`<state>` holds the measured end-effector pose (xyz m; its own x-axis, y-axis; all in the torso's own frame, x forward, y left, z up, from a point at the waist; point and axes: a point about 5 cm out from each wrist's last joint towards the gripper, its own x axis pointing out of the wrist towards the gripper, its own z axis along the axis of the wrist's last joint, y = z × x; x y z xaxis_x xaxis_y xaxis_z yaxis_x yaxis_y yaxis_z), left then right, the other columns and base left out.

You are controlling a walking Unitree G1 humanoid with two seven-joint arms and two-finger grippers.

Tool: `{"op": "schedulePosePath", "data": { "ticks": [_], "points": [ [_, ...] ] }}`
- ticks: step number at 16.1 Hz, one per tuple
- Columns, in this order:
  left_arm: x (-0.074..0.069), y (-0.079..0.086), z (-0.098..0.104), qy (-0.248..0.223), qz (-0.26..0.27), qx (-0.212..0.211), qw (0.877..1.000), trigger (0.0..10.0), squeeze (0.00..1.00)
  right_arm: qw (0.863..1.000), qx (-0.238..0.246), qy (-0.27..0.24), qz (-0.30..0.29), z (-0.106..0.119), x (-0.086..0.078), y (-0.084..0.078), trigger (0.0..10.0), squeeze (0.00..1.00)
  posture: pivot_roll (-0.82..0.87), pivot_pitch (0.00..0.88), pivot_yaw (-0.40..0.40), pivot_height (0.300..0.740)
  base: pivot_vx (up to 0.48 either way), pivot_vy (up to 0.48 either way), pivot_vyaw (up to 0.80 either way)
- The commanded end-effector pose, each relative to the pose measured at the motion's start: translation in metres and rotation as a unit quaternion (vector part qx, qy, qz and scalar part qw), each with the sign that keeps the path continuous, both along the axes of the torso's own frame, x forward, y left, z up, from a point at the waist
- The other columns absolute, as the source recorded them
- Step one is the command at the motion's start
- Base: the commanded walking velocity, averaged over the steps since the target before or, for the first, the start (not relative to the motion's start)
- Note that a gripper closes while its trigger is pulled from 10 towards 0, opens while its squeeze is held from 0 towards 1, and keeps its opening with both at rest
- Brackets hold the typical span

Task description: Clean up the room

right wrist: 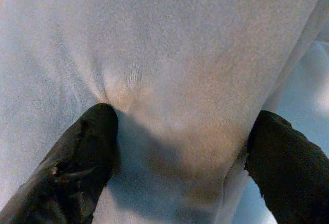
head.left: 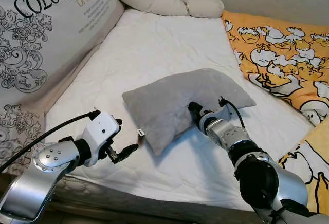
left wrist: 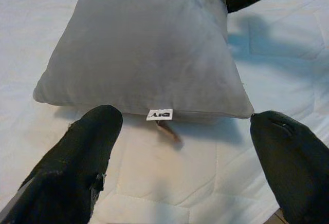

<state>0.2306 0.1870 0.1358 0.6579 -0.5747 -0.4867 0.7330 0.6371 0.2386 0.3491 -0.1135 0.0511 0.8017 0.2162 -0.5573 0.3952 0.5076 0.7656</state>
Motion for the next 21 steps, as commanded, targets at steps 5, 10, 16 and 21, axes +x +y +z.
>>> {"op": "schedulePosePath", "data": {
  "ticks": [5, 10, 16, 21],
  "points": [
    [0.001, -0.001, 0.005, -0.009, 0.001, 0.005, 1.0, 10.0, 0.0, 1.0, 0.014, 0.008, -0.019, 0.002, 0.002, 0.001, 0.0, 0.0, 0.1, 0.0, -0.061, 0.74, 0.0, 0.0, 0.0],
    [0.004, 0.0, 0.006, -0.013, 0.004, 0.005, 1.0, 10.0, 0.0, 1.0, 0.013, 0.001, -0.023, 0.004, 0.004, 0.0, 0.0, 0.0, 0.1, 0.0, -0.066, 0.74, 0.0, 0.0, 0.0],
    [-0.001, 0.002, 0.003, -0.003, 0.006, 0.004, 1.0, 10.0, 0.0, 1.0, 0.014, -0.006, -0.022, 0.008, 0.007, 0.001, 0.0, 0.0, 0.11, 0.0, -0.071, 0.74, 0.0, 0.0, 0.0],
    [0.0, 0.016, 0.004, -0.012, 0.048, 0.017, 0.999, 10.0, 0.0, 1.0, -0.005, -0.026, -0.014, 0.019, 0.014, -0.002, 0.0, 0.0, 0.1, 0.0, -0.067, 0.74, 0.0, 0.0, 0.0]
  ]
}}
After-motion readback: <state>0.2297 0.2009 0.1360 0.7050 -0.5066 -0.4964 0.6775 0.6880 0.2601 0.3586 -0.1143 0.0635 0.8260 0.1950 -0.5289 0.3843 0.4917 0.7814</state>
